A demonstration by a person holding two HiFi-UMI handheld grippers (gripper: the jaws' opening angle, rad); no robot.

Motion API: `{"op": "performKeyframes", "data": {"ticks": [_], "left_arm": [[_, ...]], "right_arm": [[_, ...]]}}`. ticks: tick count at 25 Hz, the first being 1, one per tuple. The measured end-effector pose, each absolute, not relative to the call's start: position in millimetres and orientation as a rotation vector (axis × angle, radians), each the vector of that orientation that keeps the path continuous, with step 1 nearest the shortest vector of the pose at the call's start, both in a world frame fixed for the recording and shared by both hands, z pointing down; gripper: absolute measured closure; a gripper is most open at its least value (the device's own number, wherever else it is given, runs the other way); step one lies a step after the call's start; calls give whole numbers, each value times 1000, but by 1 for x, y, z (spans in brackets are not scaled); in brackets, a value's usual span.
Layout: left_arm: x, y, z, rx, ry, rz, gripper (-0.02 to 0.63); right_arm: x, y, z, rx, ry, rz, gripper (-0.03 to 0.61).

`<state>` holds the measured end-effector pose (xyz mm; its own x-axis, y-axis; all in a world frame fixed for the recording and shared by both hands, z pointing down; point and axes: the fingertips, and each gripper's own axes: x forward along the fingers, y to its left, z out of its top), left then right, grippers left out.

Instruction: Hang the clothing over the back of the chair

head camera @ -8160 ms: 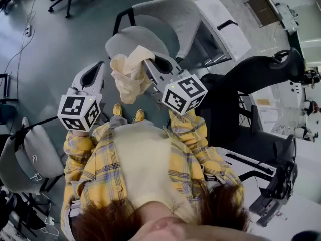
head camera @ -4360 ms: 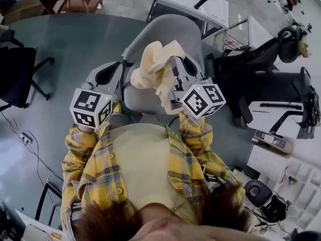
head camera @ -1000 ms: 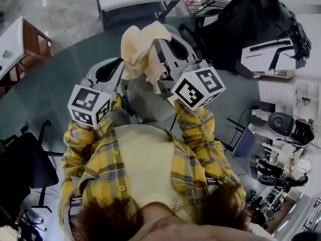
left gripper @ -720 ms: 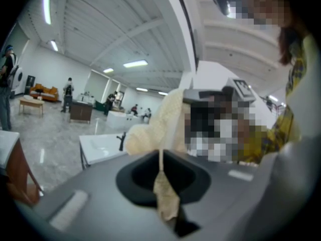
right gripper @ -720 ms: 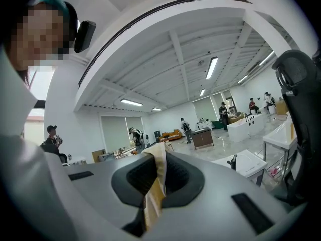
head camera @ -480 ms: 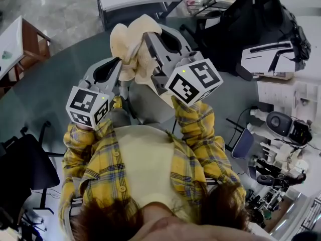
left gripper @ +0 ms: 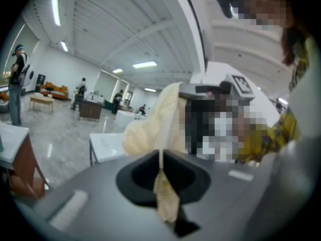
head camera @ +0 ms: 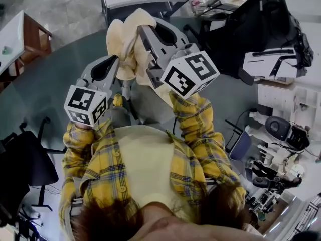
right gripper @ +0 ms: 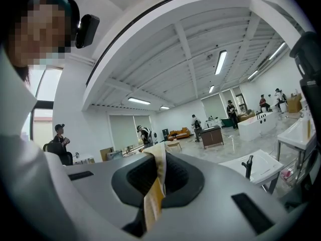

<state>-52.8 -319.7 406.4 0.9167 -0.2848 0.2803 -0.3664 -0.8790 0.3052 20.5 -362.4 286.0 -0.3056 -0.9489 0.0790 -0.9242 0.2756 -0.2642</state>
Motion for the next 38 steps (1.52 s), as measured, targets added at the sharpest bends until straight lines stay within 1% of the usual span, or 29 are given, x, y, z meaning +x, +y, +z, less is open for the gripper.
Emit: {"op": "performKeyframes", "data": {"ticks": [22, 38], "left_arm": [[-67, -335, 451, 2625, -514, 404, 603], [-71, -331, 470, 2577, -526, 453, 603]], "right_arm": [[21, -393, 406, -1884, 2483, -720, 561], [-9, -384, 486, -1824, 2639, -985, 560]]}}
